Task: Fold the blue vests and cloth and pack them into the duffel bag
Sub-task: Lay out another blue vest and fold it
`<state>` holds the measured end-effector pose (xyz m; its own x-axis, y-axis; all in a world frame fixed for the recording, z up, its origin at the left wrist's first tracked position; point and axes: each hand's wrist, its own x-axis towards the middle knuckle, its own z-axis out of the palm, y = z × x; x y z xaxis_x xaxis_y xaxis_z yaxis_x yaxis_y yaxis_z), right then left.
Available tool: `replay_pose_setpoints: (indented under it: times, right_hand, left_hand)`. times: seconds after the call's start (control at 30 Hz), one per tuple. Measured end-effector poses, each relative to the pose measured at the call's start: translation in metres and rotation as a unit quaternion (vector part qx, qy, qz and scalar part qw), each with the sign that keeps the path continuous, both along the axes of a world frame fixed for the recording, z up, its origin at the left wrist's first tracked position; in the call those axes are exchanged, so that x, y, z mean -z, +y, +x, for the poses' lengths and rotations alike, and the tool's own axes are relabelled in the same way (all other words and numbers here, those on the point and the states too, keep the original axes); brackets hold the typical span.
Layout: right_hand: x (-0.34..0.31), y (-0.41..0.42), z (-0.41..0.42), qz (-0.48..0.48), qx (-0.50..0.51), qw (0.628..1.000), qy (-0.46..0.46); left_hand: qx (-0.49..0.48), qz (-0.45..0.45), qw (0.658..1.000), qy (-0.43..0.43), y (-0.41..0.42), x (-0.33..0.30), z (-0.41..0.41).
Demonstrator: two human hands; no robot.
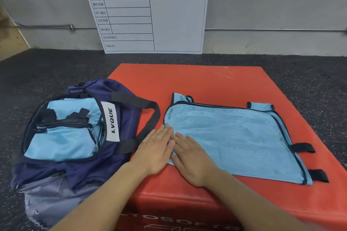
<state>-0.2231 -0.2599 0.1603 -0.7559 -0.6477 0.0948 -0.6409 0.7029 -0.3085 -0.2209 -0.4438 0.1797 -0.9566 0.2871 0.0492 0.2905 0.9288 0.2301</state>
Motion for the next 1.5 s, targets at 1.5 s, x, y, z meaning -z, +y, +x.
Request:
replay_pose_setpoints:
  times: [1.5]
  right_hand:
    - [-0.021,0.298,-0.036,0.120,0.453,0.878,-0.094]
  left_hand:
    - [0.017,-0.074,0.994,0.075,0.029,0.012,0.026]
